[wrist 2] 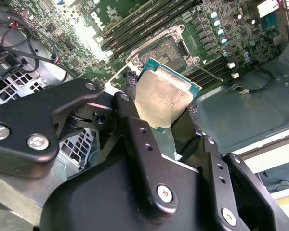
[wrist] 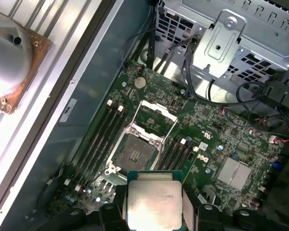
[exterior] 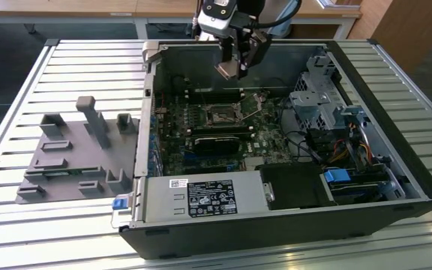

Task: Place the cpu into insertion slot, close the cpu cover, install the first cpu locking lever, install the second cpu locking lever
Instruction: 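Place the cpu into insertion slot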

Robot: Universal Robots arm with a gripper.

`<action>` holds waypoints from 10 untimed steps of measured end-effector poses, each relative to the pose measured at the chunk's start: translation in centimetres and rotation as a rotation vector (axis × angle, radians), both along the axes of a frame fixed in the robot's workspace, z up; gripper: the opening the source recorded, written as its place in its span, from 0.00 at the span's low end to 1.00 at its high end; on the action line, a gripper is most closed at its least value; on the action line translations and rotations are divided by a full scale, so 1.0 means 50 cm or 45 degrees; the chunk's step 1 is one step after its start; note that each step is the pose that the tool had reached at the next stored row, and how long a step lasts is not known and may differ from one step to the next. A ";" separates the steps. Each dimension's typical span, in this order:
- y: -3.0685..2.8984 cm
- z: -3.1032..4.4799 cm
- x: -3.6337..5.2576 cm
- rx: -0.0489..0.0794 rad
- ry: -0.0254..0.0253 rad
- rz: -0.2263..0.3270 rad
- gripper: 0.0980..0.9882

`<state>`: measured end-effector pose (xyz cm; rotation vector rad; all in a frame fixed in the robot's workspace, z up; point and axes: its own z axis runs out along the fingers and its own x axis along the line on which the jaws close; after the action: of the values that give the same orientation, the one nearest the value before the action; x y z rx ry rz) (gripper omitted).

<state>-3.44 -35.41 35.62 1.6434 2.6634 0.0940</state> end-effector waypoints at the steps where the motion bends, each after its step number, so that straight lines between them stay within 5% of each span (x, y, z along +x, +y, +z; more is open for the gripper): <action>1: 0.000 -0.001 0.000 0.000 0.0000 -0.002 0.50; 10: 0.000 -0.011 0.000 0.000 0.0042 -0.019 0.50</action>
<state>-3.44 -35.41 35.06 1.6647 2.6529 0.0910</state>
